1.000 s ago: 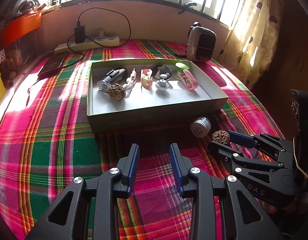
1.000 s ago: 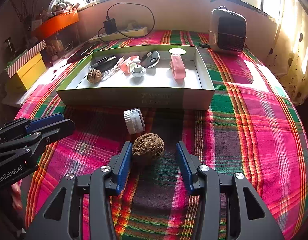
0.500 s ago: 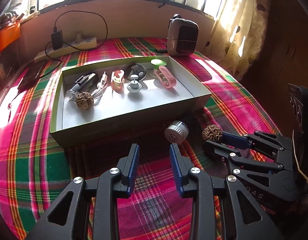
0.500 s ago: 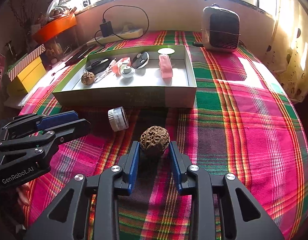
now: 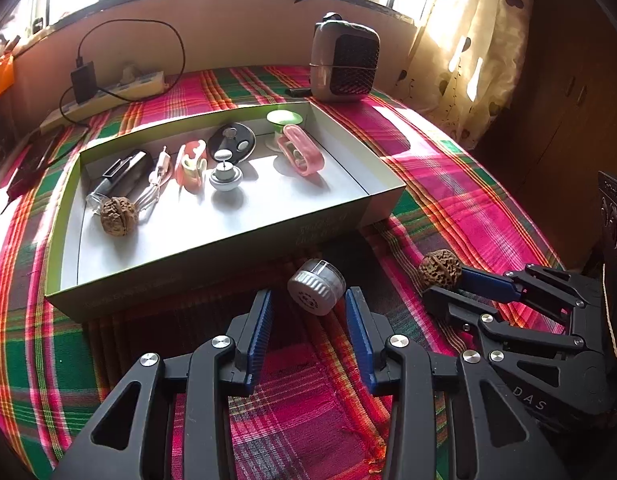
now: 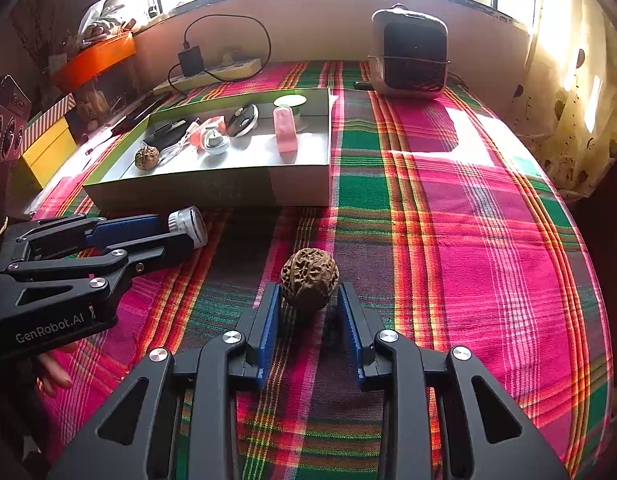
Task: Organize objects
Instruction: 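Grasp the walnut with the right tool while the left tool grasps the white cylinder, then lift the walnut and white cylinder and carry both over the white box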
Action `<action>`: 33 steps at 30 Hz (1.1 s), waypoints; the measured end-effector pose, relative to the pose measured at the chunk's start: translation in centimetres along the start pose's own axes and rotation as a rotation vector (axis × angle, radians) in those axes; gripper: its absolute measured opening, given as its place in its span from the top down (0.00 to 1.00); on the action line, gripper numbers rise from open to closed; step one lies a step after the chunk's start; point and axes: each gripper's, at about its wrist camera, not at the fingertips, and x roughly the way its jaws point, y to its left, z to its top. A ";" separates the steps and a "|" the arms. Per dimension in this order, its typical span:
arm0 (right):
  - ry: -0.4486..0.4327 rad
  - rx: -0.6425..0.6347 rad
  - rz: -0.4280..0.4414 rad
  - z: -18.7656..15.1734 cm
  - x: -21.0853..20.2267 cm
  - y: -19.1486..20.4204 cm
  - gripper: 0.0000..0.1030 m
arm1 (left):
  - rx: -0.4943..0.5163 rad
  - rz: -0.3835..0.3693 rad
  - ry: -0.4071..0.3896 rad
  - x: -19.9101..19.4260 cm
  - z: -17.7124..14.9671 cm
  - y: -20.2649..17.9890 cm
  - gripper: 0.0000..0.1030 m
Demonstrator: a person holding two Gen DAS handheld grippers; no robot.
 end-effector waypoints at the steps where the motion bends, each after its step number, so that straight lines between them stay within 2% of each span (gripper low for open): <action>1: 0.000 0.001 0.002 0.0 0.0 -0.1 0.70 | 0.007 0.007 0.001 0.1 0.1 -0.1 0.65; 7: 0.000 0.000 0.010 -0.1 -0.1 -0.3 0.70 | 0.015 0.013 0.019 1.0 0.5 -0.3 0.65; 25: 0.003 -0.009 -0.002 0.1 0.1 -0.3 0.70 | -0.004 0.011 0.007 1.4 0.8 -0.3 0.66; 33: 0.003 -0.007 0.001 0.1 0.1 -0.3 0.70 | -0.013 0.014 -0.003 1.3 0.7 0.0 0.73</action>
